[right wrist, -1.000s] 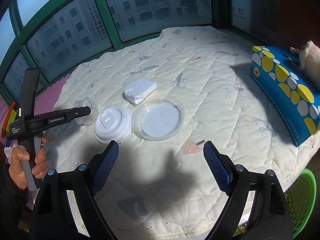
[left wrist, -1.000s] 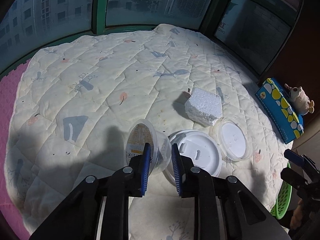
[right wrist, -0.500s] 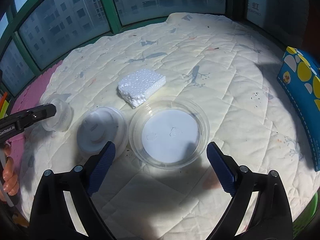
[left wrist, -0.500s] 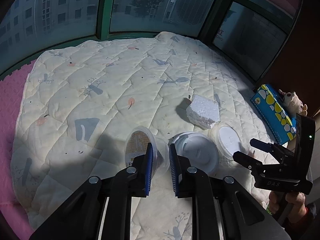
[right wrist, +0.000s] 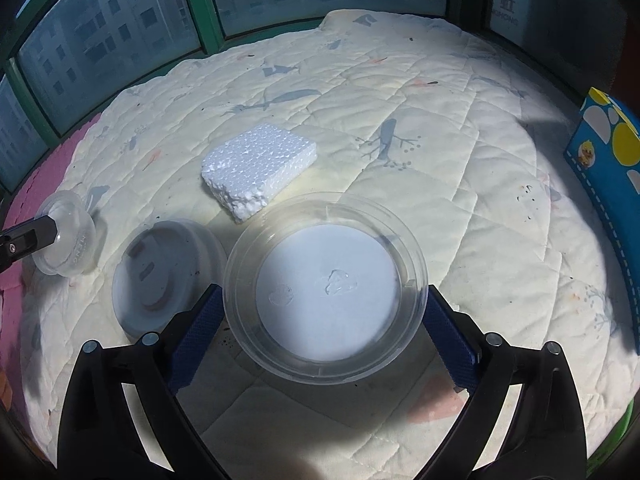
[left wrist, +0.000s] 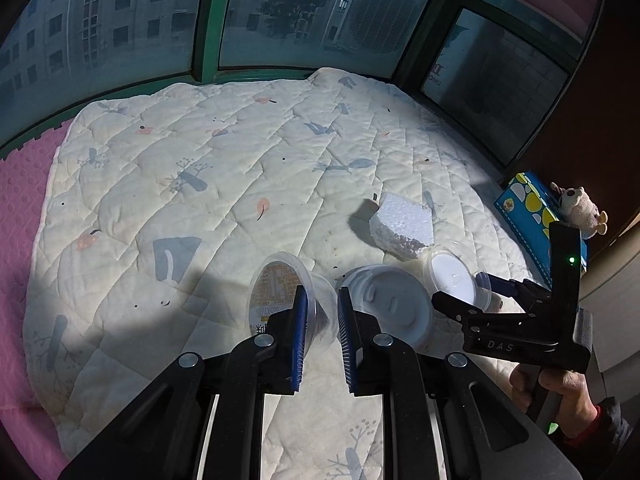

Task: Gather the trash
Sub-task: 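Carry cup and dish over the green basket and open both tools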

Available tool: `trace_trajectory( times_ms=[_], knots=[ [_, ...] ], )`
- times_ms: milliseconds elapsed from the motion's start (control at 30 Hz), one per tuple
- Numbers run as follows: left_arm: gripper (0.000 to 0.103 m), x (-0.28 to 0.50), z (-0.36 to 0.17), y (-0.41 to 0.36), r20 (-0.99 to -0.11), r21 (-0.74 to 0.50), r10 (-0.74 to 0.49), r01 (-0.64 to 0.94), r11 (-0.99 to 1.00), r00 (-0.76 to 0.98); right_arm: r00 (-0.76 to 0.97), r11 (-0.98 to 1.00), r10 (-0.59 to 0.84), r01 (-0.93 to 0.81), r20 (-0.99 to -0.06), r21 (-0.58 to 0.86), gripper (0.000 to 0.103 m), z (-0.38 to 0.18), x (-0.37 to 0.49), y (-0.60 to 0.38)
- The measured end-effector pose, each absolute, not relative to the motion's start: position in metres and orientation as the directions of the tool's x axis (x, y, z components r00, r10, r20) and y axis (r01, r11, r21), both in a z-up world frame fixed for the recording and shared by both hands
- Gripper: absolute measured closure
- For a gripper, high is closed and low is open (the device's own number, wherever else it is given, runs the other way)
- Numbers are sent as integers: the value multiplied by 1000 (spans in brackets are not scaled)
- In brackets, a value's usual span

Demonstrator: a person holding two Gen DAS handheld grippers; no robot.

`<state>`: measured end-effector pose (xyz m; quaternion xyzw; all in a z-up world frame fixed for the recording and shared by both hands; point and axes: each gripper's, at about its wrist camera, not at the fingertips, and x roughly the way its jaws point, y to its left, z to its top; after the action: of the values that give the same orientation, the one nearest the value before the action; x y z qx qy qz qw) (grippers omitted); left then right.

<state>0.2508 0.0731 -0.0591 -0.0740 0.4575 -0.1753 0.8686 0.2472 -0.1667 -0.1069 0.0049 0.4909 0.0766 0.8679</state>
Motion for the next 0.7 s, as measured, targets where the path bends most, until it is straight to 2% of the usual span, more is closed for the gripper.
trace_trajectory(
  times_ms=[167,700],
  knots=[
    [88,248,-56,72,-767,-290,-377,244,925,519,531,991,107,-128,-840,45,11,-107,244,-163],
    [89,204,-22,36,-728,-298,-437,331,896,528,598,987,160,-89,-785,134,11,-59,161,-192]
  ],
)
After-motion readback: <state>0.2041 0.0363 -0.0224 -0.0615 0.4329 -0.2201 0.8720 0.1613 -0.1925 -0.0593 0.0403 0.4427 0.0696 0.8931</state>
